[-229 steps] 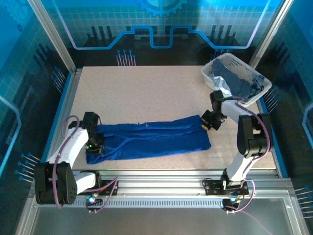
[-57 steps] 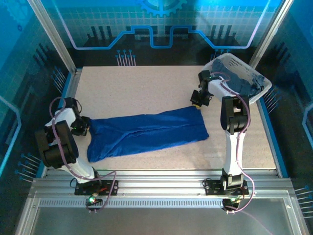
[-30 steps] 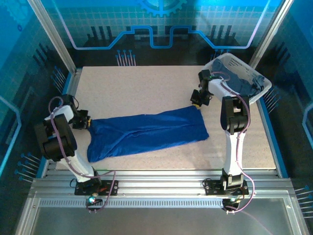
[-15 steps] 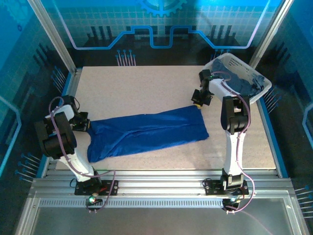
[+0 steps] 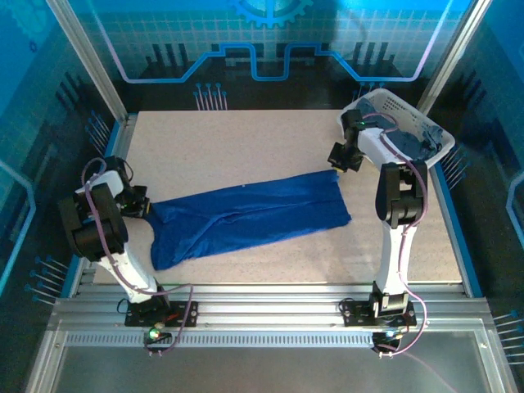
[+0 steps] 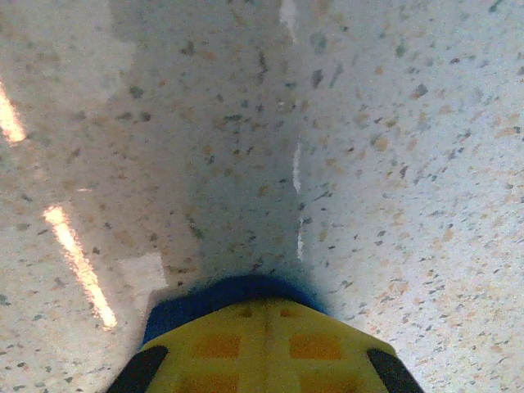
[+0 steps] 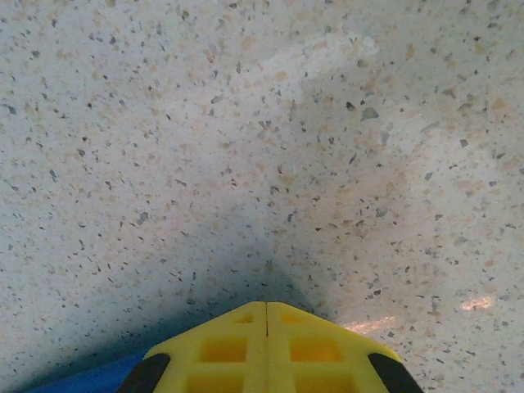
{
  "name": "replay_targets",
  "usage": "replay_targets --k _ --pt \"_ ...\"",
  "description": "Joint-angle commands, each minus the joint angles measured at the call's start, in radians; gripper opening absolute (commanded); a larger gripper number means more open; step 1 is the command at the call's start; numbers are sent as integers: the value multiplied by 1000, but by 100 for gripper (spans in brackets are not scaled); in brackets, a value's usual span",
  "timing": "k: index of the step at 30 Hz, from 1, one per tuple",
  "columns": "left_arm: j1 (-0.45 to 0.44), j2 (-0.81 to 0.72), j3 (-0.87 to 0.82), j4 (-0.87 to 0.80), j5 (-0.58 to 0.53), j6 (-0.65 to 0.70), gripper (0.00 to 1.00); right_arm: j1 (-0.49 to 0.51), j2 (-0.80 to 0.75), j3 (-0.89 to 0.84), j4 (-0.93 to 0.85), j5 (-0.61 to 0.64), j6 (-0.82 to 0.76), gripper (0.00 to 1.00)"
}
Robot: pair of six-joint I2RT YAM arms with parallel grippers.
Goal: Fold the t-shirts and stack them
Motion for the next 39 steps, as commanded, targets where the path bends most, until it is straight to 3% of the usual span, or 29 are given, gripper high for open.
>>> replay_targets --k 1,5,13,18,22,29,31,35,37,39 --pt "-6 71 15 -20 -43 48 0 -25 35 29 -35 23 8 0" --pt "-12 89 55 -43 -72 85 0 -43 39 25 -60 119 36 0" --pt "-19 127 120 -54 -64 147 0 -49 31 34 -50 131 17 0" --pt "-64 145 179 4 42 203 0 -38 88 23 -51 50 17 0" --pt "-121 123 253 -10 57 227 11 -32 103 26 -82 76 42 0" --pt "-171 11 307 -70 8 202 39 -44 57 67 -114 138 40 0" --pt "-176 -34 293 -91 3 193 41 -42 54 92 -131 138 25 9" --pt "-213 -147 205 -104 59 163 42 -35 -35 50 -120 161 14 43" --pt "-253 -177 167 -115 114 173 41 -25 -99 -4 -105 176 15 47" --pt "-305 -197 124 -138 149 192 40 -2 -176 -79 -71 179 14 43"
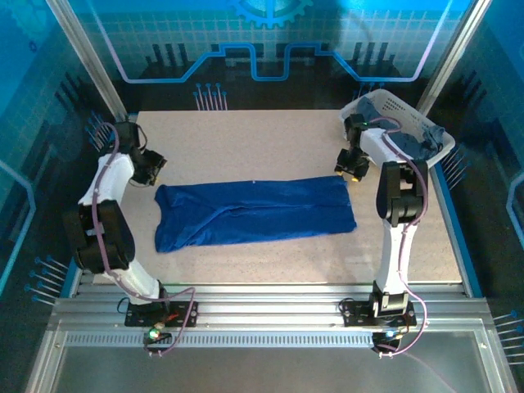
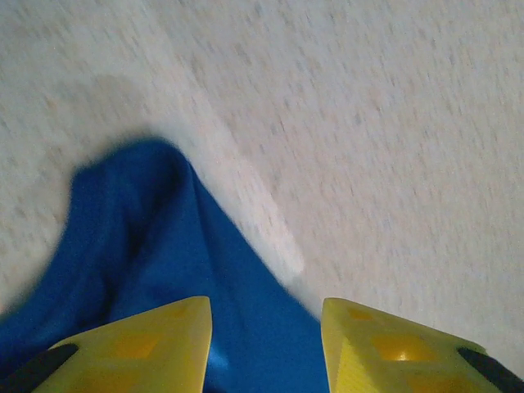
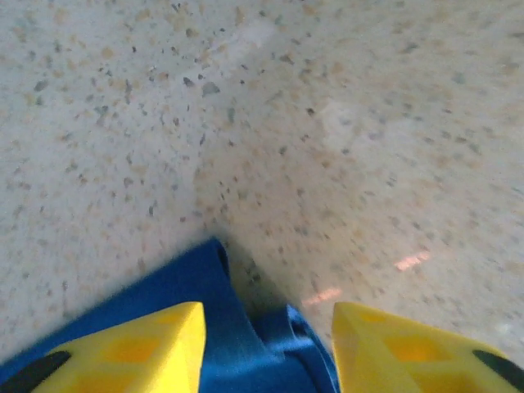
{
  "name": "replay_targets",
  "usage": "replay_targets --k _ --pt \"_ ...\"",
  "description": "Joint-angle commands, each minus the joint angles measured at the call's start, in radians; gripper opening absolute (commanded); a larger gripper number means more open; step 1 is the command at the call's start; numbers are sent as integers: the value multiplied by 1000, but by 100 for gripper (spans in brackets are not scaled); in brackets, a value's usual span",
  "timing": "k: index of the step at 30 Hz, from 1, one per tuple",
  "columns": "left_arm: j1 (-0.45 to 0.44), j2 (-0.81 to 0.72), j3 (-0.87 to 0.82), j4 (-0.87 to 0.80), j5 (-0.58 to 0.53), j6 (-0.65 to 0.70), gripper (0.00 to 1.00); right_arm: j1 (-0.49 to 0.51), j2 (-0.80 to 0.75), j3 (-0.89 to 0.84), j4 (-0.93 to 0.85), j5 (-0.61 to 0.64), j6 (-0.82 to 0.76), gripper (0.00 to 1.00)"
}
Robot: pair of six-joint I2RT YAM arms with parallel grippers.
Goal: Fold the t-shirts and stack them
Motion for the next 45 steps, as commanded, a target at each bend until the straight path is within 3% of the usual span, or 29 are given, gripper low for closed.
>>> replay_targets --k 1,6,9,16,20,27,31,35,37,45 --pt "-88 -23 -77 -91 86 15 40 31 -181 -82 48 40 -5 41" --pt "-139 -77 -190 -193 20 66 36 159 -266 -250 190 -177 -63 31" --pt "-139 -118 -253 -207 47 49 43 239 -259 -305 233 -242 -77 29" --pt "-229 -125 -228 -23 70 34 48 293 -233 -349 257 -246 -53 28" --pt "-281 23 -112 -97 22 59 48 298 -246 -336 250 -256 -74 29" --pt "-310 154 -23 -127 -31 39 46 307 -303 -311 229 -272 -70 31" --pt "-331 209 9 -135 -15 26 38 315 -343 -313 228 -275 -54 31" --pt "-360 187 11 -137 -32 9 9 314 -370 -312 217 -264 -50 30" --pt "-372 156 5 -148 -37 0 1 310 -377 -307 208 -253 -55 30" --pt "-430 16 -45 -247 -4 -16 0 276 -392 -304 194 -240 -68 28"
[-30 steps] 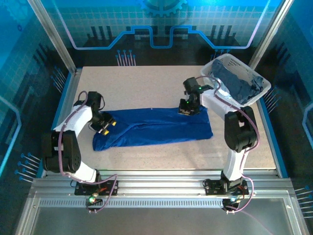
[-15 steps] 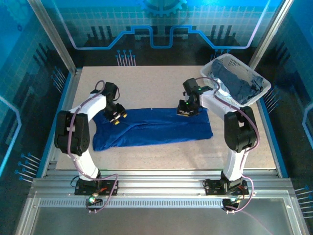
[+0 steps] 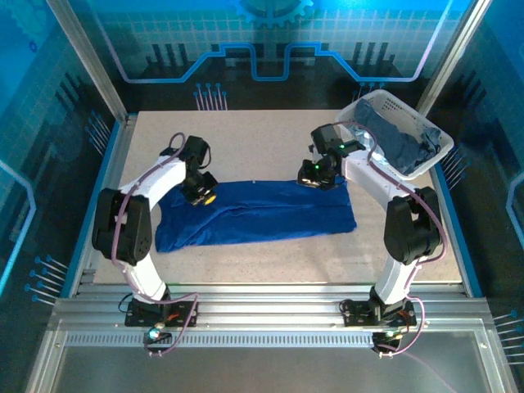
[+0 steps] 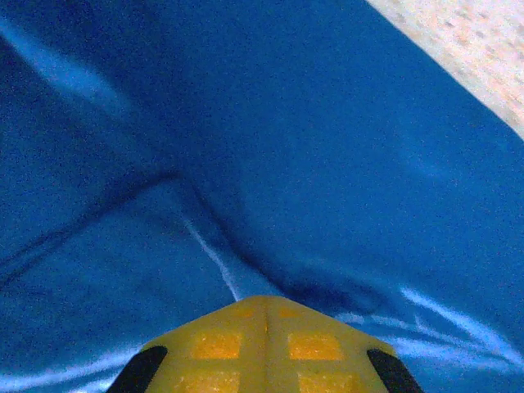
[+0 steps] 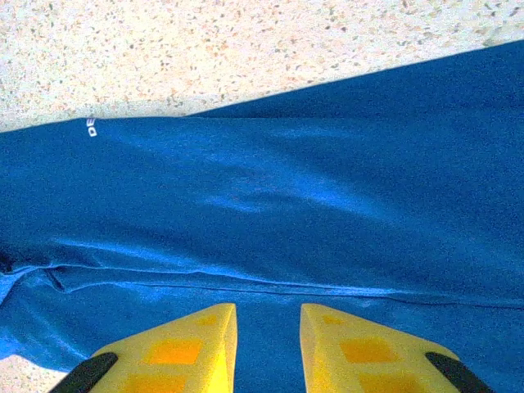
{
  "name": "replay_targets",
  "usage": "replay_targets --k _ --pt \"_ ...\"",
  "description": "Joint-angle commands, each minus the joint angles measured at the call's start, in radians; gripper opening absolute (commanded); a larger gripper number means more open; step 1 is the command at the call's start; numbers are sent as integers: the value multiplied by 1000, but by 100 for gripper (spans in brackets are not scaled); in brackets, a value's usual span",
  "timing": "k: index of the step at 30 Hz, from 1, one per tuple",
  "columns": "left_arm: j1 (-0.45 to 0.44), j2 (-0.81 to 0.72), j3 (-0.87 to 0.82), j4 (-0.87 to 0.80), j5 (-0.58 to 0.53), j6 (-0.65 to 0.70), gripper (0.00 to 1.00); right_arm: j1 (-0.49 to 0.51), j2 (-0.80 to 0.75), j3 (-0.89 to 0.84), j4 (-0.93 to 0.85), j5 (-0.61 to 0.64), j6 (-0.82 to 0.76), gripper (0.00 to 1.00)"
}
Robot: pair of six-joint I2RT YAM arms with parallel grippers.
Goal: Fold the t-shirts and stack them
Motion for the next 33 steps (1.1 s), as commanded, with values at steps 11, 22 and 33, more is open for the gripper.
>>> replay_targets --k 11,22,33 --pt "16 -57 -64 -10 -30 -162 45 -16 -31 4 1 -48 -25 29" --pt "47 78 -47 73 -26 -355 41 1 -119 -112 271 -373 -46 44" --pt "46 85 -68 109 -33 -358 4 14 -126 -134 279 -373 -36 44"
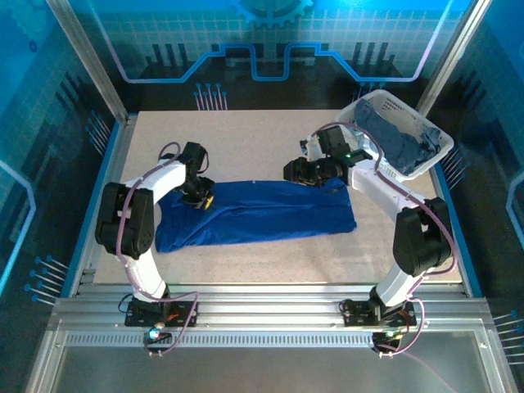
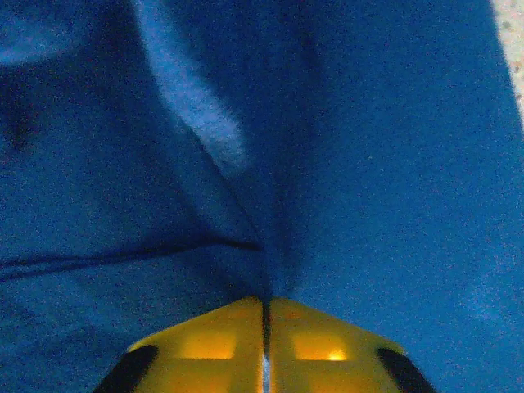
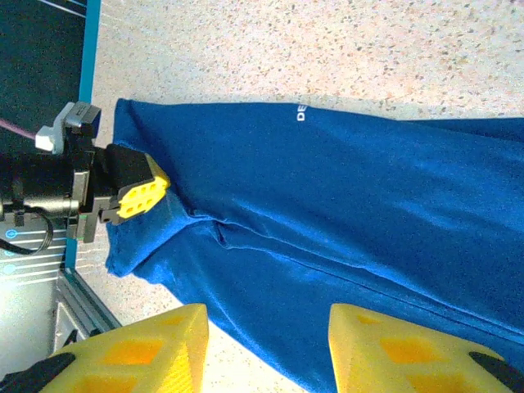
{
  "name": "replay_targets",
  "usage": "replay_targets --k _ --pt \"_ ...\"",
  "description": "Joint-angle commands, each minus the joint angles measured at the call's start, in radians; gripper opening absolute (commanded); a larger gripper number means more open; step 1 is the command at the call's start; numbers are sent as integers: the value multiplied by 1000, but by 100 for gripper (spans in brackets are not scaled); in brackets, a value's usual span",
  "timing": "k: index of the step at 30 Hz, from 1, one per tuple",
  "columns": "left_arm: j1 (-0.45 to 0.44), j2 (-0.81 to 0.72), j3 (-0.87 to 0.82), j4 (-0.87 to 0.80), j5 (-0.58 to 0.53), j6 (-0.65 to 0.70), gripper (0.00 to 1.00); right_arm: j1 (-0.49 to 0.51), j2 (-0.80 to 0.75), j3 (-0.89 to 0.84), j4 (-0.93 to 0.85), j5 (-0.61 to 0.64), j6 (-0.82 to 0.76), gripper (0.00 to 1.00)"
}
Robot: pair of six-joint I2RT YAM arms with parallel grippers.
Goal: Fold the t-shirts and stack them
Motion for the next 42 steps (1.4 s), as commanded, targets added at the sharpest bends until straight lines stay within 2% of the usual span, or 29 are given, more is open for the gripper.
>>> replay_targets --k 1,6,14,22,27,29,30,31,32,33,35,37,39,42 --pt "-3 -10 -14 -2 -15 -10 0 8 -15 2 4 -22 -3 44" --pt "-23 -101 -42 -47 -30 -5 0 9 -12 16 -9 -9 -6 43" --pt "-147 -246 -99 -149 -33 -115 0 9 2 20 -17 -6 -6 42" --pt "-277 -257 -152 -154 -49 -237 0 8 6 23 -27 -33 -18 42" --pt "-326 -228 -200 -67 22 -302 1 9 3 11 -39 -46 -25 43" --pt "-342 -221 -220 -16 71 -331 8 8 -2 5 -47 -37 -28 43" --pt "-348 -218 -224 -2 88 -336 14 9 -4 2 -49 -34 -28 43" --pt "-351 -216 -224 3 107 -341 25 7 -5 1 -51 -31 -30 43" --pt "-351 -221 -224 3 124 -344 35 8 -5 0 -52 -29 -30 43" --pt "-351 -230 -222 1 128 -336 41 8 -4 -1 -53 -27 -30 43" --pt "-339 -269 -204 -39 102 -305 45 8 -2 2 -56 -23 -28 43" --pt "-297 -321 -195 -89 69 -249 45 9 1 5 -59 -22 -28 43" --pt "-216 -378 -209 -133 32 -176 40 12 1 10 -60 -21 -31 42" --pt "-40 -440 -242 -148 -4 19 34 27 8 10 -59 -28 -36 42"
